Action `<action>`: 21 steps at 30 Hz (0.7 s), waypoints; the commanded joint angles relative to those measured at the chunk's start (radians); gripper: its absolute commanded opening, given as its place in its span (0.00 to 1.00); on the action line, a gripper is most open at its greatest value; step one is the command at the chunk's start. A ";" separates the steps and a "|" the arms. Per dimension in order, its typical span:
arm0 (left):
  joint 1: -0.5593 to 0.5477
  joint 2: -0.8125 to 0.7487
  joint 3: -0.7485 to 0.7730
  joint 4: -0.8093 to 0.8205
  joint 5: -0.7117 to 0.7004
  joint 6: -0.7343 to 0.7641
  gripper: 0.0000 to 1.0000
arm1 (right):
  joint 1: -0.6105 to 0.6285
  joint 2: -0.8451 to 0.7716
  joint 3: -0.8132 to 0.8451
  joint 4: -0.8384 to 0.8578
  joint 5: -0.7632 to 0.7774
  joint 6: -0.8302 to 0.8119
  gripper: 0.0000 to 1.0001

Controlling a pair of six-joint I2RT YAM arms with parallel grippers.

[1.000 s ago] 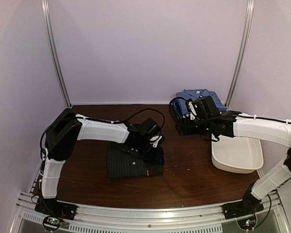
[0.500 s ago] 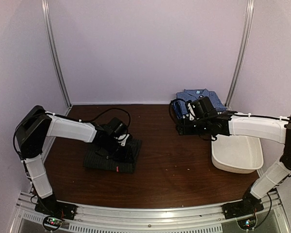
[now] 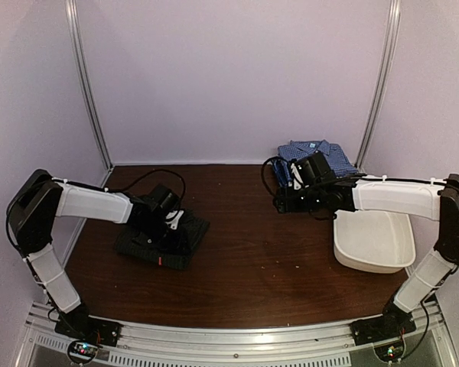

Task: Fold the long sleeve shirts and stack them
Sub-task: Move the square-folded shirt to the center of the board.

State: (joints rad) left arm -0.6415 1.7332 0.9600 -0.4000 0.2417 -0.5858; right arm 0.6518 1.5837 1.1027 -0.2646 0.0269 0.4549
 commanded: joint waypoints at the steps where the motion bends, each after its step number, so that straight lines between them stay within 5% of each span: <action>1: -0.071 0.006 0.012 -0.059 0.046 0.037 0.36 | -0.005 -0.007 0.007 0.015 0.005 -0.001 0.73; 13: -0.154 -0.040 -0.080 -0.055 0.080 -0.013 0.36 | -0.008 0.002 -0.023 0.033 0.007 0.004 0.74; 21: -0.154 -0.083 0.095 -0.070 0.110 0.011 0.39 | -0.018 0.050 0.004 0.023 0.011 -0.010 0.75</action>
State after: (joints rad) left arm -0.7876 1.6772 0.9386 -0.4576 0.3164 -0.5854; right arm 0.6445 1.6115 1.0878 -0.2485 0.0273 0.4515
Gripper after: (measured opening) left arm 0.383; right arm 0.747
